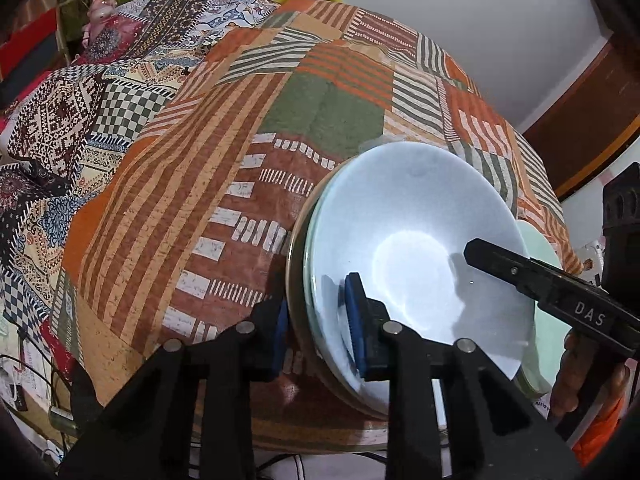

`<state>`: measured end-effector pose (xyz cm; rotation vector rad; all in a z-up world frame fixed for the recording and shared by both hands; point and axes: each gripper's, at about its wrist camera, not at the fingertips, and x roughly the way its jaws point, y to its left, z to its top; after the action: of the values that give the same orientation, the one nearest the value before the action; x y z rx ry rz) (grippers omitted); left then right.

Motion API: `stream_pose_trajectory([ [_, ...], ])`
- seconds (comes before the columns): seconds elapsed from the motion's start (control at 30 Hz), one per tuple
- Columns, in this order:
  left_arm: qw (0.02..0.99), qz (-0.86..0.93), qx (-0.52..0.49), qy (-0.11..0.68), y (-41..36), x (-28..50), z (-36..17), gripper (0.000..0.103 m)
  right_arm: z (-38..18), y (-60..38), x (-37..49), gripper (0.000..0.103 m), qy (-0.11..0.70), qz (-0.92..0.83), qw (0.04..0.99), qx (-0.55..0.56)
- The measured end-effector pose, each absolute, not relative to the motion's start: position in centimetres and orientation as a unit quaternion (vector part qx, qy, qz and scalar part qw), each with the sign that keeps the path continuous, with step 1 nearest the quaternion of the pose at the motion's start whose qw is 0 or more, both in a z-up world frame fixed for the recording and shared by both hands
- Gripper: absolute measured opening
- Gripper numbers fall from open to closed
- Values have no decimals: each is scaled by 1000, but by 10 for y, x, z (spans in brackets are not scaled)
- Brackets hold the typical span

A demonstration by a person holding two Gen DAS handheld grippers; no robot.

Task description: Organize plates and bowls

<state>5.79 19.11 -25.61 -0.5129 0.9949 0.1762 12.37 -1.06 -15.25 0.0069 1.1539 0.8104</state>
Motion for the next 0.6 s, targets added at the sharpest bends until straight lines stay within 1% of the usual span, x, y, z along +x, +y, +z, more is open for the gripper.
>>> stream_pose_trajectory([
  [0.6,838,107,-240,478,187,54,-239,26,-143,-7,124,24,534,352,769,3],
])
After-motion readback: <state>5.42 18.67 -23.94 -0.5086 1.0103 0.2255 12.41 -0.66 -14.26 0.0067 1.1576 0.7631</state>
